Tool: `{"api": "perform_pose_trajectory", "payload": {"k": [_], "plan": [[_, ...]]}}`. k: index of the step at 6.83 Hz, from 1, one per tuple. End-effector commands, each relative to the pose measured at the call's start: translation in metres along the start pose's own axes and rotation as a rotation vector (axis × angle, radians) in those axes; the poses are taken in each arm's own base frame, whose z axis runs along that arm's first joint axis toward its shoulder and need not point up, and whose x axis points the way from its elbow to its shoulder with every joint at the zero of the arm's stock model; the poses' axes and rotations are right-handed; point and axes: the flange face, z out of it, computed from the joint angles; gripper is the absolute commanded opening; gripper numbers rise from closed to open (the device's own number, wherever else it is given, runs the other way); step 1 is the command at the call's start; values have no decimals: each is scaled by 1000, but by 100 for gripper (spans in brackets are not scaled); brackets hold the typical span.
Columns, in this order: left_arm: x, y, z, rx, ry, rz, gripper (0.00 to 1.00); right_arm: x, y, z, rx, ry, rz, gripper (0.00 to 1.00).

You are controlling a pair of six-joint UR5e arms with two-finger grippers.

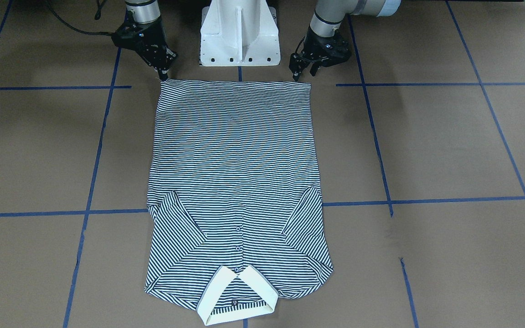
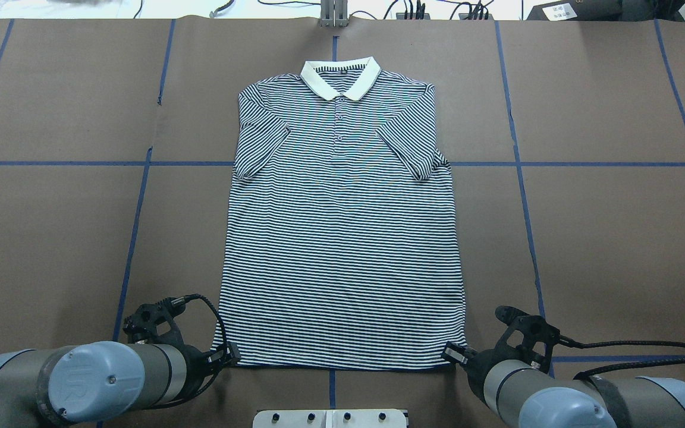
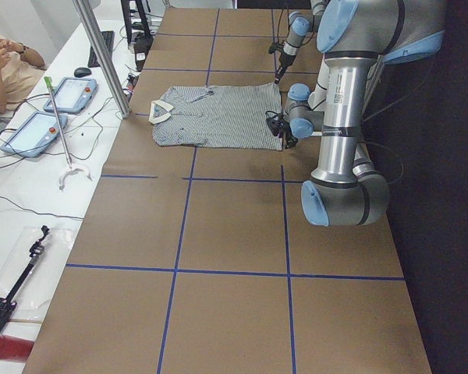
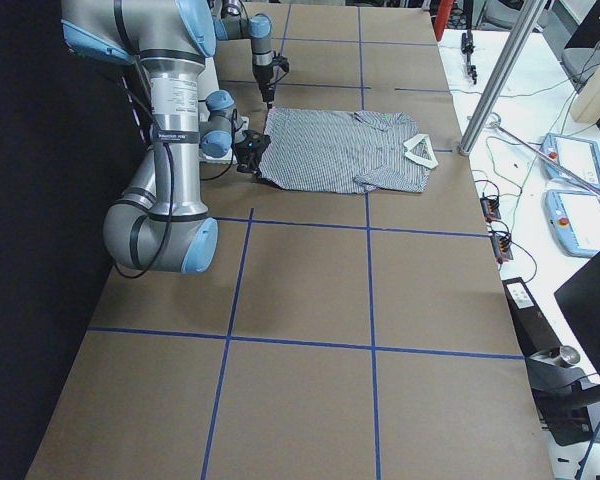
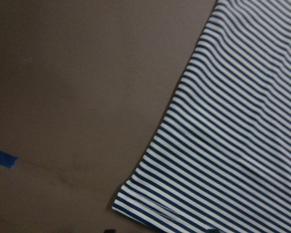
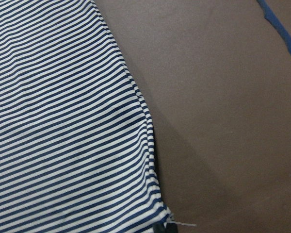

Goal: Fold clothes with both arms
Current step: 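Grasp both hem corners with the left and right grippers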

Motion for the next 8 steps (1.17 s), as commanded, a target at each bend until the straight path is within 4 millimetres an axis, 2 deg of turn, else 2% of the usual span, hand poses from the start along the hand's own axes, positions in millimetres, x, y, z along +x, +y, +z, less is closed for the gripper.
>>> {"api": "perform_pose_trajectory", "payload": {"k": [1, 7, 8], "plan": [[-5, 0, 11, 13, -37, 9, 67, 0, 0, 1, 1, 2, 1, 0], [-5, -8, 14, 49, -52, 3, 60, 0, -1, 1, 2, 1, 1, 0], [-3, -7, 13, 50, -49, 3, 56, 0, -2, 1, 4, 1, 3, 0]]}}
